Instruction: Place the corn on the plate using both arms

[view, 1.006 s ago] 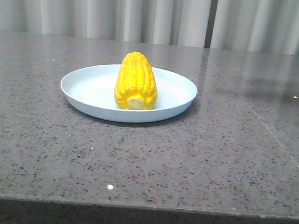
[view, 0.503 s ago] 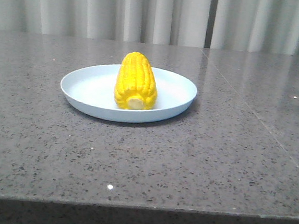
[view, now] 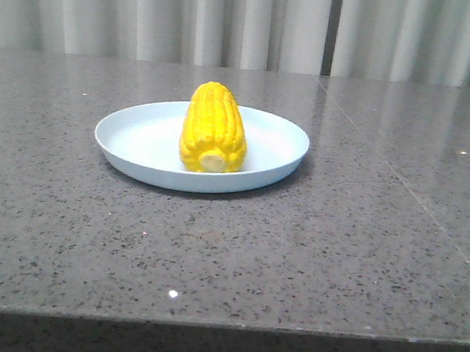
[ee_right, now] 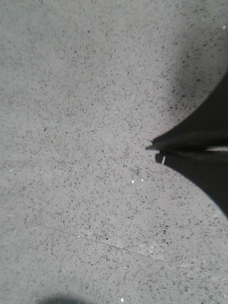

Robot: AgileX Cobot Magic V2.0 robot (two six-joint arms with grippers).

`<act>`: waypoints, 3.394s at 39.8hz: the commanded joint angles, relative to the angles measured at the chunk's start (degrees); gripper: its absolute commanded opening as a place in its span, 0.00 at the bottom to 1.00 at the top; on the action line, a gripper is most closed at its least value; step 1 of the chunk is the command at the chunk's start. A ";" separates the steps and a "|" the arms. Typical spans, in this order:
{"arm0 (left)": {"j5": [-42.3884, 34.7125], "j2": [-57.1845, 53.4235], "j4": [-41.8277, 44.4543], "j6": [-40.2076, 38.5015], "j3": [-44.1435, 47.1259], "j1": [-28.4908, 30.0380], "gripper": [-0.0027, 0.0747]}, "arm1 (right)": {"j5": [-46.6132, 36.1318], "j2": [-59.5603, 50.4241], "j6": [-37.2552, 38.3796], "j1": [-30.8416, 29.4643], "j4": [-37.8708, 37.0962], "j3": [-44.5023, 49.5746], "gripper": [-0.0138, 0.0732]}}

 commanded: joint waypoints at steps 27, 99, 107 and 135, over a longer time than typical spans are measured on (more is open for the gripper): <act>-4.39 0.77 -0.50 0.12 -1.44 -0.08 0.01 | -14.06 -27.79 -0.83 0.05 -0.29 11.65 0.08; -16.73 -1.53 5.66 -6.34 20.72 0.25 0.01 | -13.68 -27.79 -0.83 0.05 -0.29 11.65 0.08; -16.00 -1.53 6.85 -6.34 20.72 0.25 0.01 | -13.68 -27.79 -0.83 0.05 -0.29 11.65 0.08; -16.00 -1.53 6.85 -6.34 20.72 0.25 0.01 | -13.68 -27.79 -0.83 0.05 -0.29 11.65 0.08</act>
